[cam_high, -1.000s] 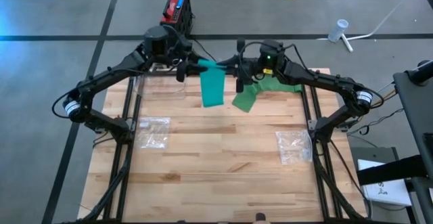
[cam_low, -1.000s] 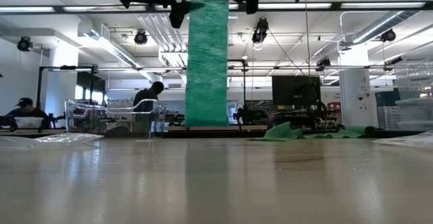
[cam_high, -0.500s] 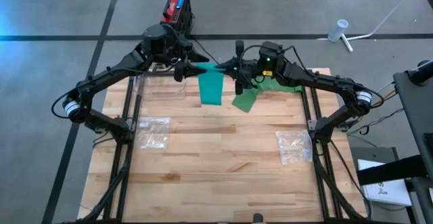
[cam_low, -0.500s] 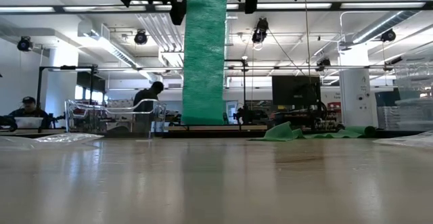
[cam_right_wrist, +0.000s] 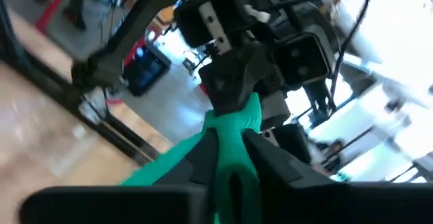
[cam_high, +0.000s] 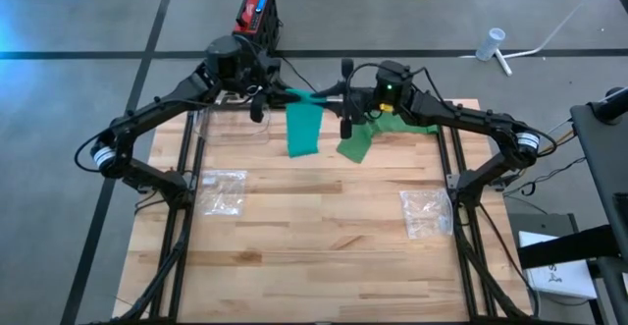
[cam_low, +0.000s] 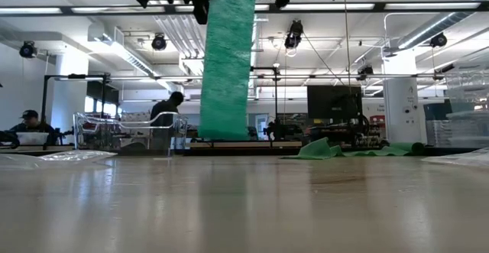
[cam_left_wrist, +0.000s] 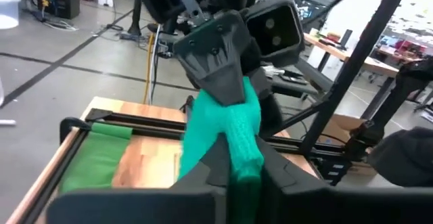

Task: Roll bandage
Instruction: Roll the blue bandage

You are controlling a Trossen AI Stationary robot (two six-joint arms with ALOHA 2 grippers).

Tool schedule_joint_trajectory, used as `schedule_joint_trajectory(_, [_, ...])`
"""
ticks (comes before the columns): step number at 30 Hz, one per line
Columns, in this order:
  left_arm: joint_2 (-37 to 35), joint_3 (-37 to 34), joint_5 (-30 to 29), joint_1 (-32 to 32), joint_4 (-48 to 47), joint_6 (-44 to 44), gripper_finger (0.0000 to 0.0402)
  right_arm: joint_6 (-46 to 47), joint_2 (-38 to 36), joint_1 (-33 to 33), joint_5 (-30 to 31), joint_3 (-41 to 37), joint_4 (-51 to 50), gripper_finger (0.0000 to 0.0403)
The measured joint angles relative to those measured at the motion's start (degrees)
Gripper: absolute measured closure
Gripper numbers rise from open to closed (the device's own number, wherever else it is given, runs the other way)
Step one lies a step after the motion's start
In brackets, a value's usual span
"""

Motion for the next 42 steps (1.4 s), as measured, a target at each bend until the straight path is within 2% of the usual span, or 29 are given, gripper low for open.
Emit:
schedule_joint_trajectory(5, [-0.92, 0.0, -0.48, 0.0, -0.25, 5.09, 0.0373, 18.64, -0.31, -0.01, 1.08, 1.6, -0.21, 0.0242])
schedule_joint_trajectory(9, [-1.64, 0.04, -0.5, 0.0, -0.25, 11.47, 0.0391, 29.43, -0.48, -0.02, 0.85, 3.09, -0.53, 0.0183])
schedule_joint_trajectory(12, [-1.8, 0.04, -0.56, -0.02, -0.44, 16.23, 0.0391, 34.8, -0.21, -0.02, 0.86, 3.49, -1.45, 0.0157])
schedule_joint_trajectory(16, [-1.91, 0.04, -0.59, -0.02, -0.42, 20.75, 0.0389, 37.93, -0.04, -0.04, 1.25, 3.58, -4.69, 0.015])
schedule_joint_trajectory(23, [-1.91, -0.33, -0.79, -0.02, -0.35, 25.91, 0.0392, 40.06, -0.04, -0.07, 1.51, 3.54, -5.29, 0.0197])
schedule_joint_trajectory(27, [-1.89, -0.51, -4.22, -0.07, -0.24, 26.44, 0.0392, 39.61, 0.55, -0.22, 1.69, 3.52, -4.76, 0.0225])
schedule_joint_trajectory(34, [-1.86, -0.63, -5.35, 0.02, 0.67, 27.87, 0.0392, 40.29, 2.06, -0.46, 7.48, 3.5, -3.26, 0.0268])
schedule_joint_trajectory(40, [-1.82, -0.66, -5.72, 0.06, 1.27, 27.96, 0.0392, 38.79, 2.29, -0.72, 7.72, 3.5, -1.86, 0.0348])
schedule_joint_trajectory(42, [-1.82, -0.66, -8.21, 0.07, 2.35, 26.71, 0.0391, 37.56, 2.27, -0.79, 8.1, 3.5, -1.38, 0.0379])
